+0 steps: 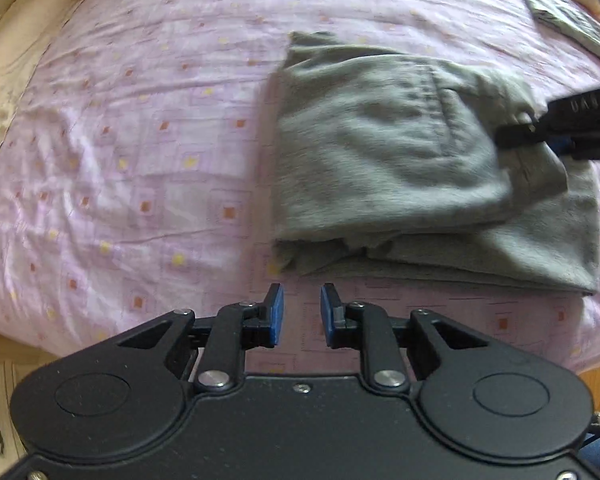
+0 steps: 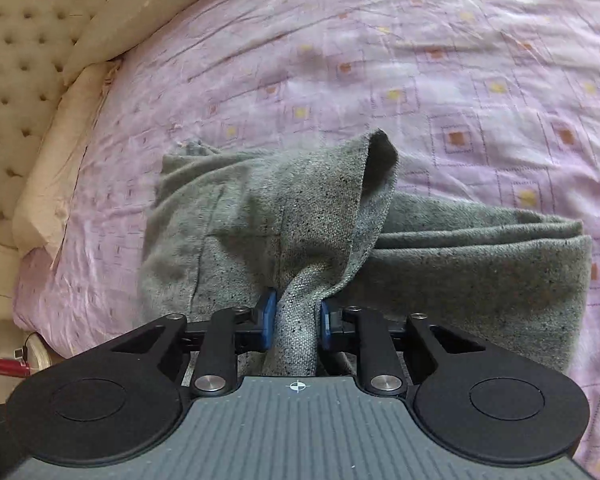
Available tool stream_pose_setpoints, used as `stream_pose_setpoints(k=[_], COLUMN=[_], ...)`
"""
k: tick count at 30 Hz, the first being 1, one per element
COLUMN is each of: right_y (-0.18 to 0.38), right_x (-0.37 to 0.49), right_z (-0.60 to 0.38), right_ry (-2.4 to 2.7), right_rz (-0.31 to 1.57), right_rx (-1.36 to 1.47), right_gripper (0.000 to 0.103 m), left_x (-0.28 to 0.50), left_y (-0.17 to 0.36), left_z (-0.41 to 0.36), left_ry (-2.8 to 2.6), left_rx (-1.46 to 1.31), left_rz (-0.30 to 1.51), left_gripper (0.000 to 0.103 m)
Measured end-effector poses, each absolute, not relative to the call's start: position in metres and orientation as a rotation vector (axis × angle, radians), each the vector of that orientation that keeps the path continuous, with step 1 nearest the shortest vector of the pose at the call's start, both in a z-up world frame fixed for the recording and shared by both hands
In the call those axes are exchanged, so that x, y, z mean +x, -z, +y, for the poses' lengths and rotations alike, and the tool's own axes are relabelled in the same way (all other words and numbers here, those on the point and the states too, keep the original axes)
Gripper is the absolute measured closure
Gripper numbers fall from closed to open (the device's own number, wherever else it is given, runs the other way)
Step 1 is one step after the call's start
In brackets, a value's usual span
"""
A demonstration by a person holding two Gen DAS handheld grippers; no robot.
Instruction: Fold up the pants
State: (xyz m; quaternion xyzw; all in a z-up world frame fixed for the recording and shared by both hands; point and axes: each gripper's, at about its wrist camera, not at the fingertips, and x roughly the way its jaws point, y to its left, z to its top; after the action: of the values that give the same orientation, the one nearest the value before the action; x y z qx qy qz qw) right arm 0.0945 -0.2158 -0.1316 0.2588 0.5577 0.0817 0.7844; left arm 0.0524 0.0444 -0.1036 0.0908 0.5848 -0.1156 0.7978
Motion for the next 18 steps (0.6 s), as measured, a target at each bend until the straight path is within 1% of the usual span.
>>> stream_pose_setpoints(k=[4, 6, 8, 10, 13, 16, 17, 18], right_y=[0.087, 0.066, 0.047, 0.033, 0.018, 0.007, 0.003, 0.002], right_x=[0.096, 0.097, 0.101, 0.105, 0.106, 0.103, 0.101, 0.099], right_z=[-0.218, -0.218, -0.215, -0.209, -0.202, -0.203, -0.204, -0.207], right_ry=[-0.211, -0.233, -0.257, -0.278, -0.313, -0.330, -0.336, -0.333], right_rz=[1.131, 1.089, 1.060, 1.038, 1.007, 0.975, 0.963, 0.959], right_rx=[0.625, 0.636, 0.628, 0.616, 0.612, 0.617, 0.605, 0.588], right_gripper=[0.088, 0.092, 0.092, 0.093, 0.095, 0.099, 0.103, 0.103], left_x=[0.040, 0.033, 0.028, 0.024, 0.023, 0.028, 0.031, 0.033], left_y=[0.099, 0.099, 0.100, 0.103, 0.111, 0.129, 0.136, 0.142], left_z=[0.012, -0.008, -0.027, -0.044, -0.061, -0.065, -0.063, -0.057], left_ry=[0.394, 0.458, 0.499, 0.528, 0.536, 0.488, 0.452, 0.420], left_rx=[0.242, 0.287, 0.337, 0.367, 0.386, 0.400, 0.402, 0.393], left_rz=[1.181, 1.133, 1.089, 1.054, 1.038, 1.055, 1.066, 1.081], left_gripper=[0.074, 0.072, 0.063, 0.062, 0.061, 0.060, 0.060, 0.060])
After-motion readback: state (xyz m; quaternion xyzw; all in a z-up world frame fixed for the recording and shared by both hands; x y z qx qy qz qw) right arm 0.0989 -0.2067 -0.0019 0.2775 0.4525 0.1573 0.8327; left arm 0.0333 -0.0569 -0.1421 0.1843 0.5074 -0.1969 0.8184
